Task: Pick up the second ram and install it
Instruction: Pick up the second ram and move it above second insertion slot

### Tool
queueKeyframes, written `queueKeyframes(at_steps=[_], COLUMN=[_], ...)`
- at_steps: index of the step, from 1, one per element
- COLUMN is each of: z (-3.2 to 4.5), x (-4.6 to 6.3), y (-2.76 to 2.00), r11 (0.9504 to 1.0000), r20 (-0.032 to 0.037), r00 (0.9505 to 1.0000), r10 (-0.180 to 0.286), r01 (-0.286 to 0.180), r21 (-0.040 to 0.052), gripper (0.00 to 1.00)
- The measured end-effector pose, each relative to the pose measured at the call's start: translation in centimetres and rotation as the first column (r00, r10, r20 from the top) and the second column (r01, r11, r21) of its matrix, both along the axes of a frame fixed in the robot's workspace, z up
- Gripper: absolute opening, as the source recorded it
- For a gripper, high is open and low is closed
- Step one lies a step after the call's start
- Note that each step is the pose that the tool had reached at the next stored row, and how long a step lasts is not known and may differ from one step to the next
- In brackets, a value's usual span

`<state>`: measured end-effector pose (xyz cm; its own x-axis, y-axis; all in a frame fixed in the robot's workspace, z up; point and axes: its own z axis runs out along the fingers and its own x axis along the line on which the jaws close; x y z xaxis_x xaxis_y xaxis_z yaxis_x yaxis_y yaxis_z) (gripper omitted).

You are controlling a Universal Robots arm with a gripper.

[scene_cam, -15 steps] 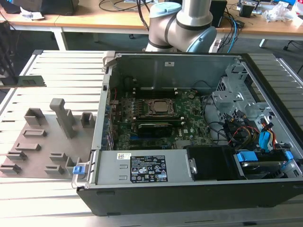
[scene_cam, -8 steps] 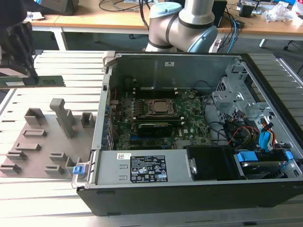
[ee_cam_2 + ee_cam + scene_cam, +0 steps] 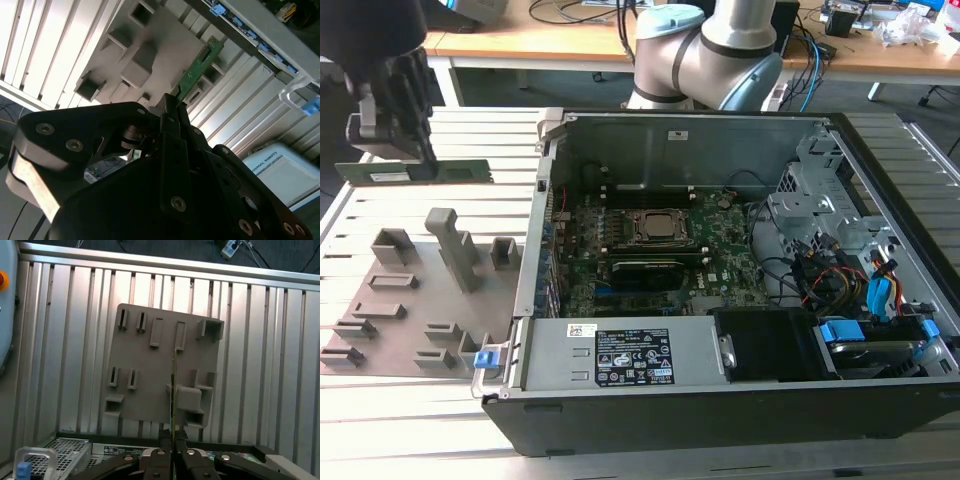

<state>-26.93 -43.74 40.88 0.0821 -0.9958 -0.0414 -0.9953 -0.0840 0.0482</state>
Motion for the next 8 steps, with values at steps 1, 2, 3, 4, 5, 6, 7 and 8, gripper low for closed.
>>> queueKeyframes(at_steps=[1,2,3,4,5,6,7,8], z=[0.00,0.00,0.00,0.00,0.00,0.00,0.00,0.01], x=[0.4,1.0,1.7,2.2,2.6,2.8,3.3,3.6], y=[0.00,0.00,0.00,0.00,0.00,0.00,0.00,0.00], r11=[1.0000,1.0000,1.0000,1.0000,1.0000,1.0000,1.0000,1.0000], r20=[0.0000,-0.0001,-0.0002,-0.0002,-0.0002,-0.0002,-0.0002,-0.0004], r00=[1.0000,1.0000,1.0000,1.0000,1.0000,1.0000,1.0000,1.0000], r10=[0.000,0.000,0.000,0.000,0.000,0.000,0.000,0.000], r01=[0.000,0.000,0.000,0.000,0.000,0.000,0.000,0.000], r21=[0.0000,0.0000,0.0000,0.0000,0.0000,0.0000,0.0001,-0.0001], gripper=[0.14,0.14,0.14,0.14,0.14,0.14,0.14,0.14])
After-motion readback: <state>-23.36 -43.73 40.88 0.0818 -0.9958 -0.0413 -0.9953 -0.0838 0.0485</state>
